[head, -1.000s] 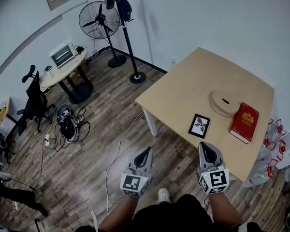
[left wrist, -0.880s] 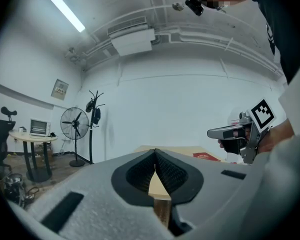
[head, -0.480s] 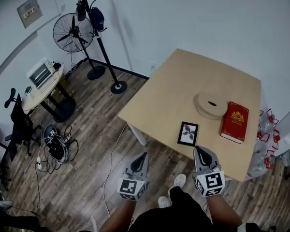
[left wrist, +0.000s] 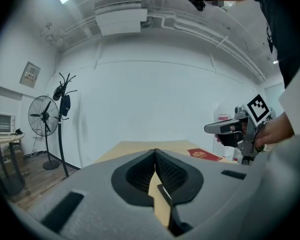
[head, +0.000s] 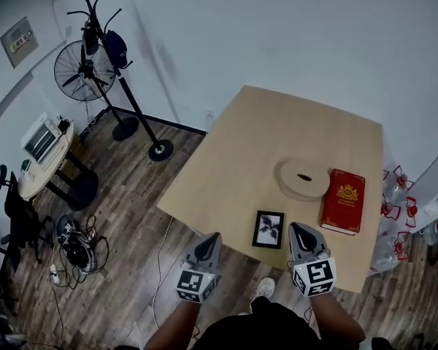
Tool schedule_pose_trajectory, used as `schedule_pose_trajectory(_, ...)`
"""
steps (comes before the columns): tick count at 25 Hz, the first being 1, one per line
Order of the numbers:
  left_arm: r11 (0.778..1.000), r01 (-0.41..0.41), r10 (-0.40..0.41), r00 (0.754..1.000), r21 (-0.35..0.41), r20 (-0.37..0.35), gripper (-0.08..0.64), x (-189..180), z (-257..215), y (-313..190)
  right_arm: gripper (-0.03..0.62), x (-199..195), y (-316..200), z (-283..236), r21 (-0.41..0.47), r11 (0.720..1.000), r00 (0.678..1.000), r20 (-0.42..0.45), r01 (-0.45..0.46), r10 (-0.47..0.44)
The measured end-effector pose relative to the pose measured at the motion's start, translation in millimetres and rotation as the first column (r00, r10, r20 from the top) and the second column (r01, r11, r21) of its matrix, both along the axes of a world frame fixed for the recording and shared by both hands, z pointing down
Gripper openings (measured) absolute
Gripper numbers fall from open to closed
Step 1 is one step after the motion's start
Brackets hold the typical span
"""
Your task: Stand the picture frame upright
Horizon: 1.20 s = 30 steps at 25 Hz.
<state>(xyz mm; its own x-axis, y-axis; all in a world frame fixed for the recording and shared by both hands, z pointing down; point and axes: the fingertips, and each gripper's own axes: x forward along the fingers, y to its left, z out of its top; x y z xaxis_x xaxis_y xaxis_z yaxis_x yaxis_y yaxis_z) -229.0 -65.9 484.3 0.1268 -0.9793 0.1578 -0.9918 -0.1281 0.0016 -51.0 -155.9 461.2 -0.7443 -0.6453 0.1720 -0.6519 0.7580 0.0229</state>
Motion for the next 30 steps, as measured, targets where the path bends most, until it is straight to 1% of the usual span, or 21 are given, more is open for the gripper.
schedule_pose_trajectory(3,1.0,-0.017,0.017,1.0,-0.013,0.004,0.001,4,2,-31,0.009,5,-30,2,-0.01,1.0,1.0,-0.007,-0.018,0.018)
schedule_pose_trajectory(8,0.997,-0.078,0.079,0.995,-0.03,0.059,0.0,26,1,-76,0.009,23,-74,-1,0.007,0.997,0.996,0.015,-0.083,0.083)
schedule_pose_trajectory(11,0.995,-0.091,0.093,0.994,-0.039,0.057,0.0,32,3,-95,0.009,32,-92,0,0.009,0.994,0.994,0.028,-0.11,0.11)
schedule_pose_trajectory(17,0.993,-0.105,0.108,0.992,-0.05,0.058,0.0,37,6,-121,0.009,41,-112,7,-0.016,0.992,0.991,0.03,-0.129,0.129)
schedule_pose_trajectory(23,0.989,-0.136,0.139,0.989,-0.057,0.052,0.0,38,10,-142,0.009,49,-127,16,-0.025,0.983,0.983,0.019,-0.183,0.184)
schedule_pose_trajectory(26,0.984,-0.162,0.165,0.986,-0.072,0.037,0.0,34,17,-154,0.009,46,-135,18,-0.026,0.979,0.979,0.015,-0.203,0.203)
schedule_pose_trajectory(28,0.981,-0.181,0.184,0.982,-0.067,0.037,0.0,30,16,-162,0.009,42,-139,17,-0.025,0.976,0.976,0.012,-0.216,0.216)
schedule_pose_trajectory(30,0.977,-0.201,0.204,0.978,-0.078,0.04,0.0,25,19,-169,0.009,38,-144,14,-0.02,0.972,0.972,0.013,-0.233,0.233)
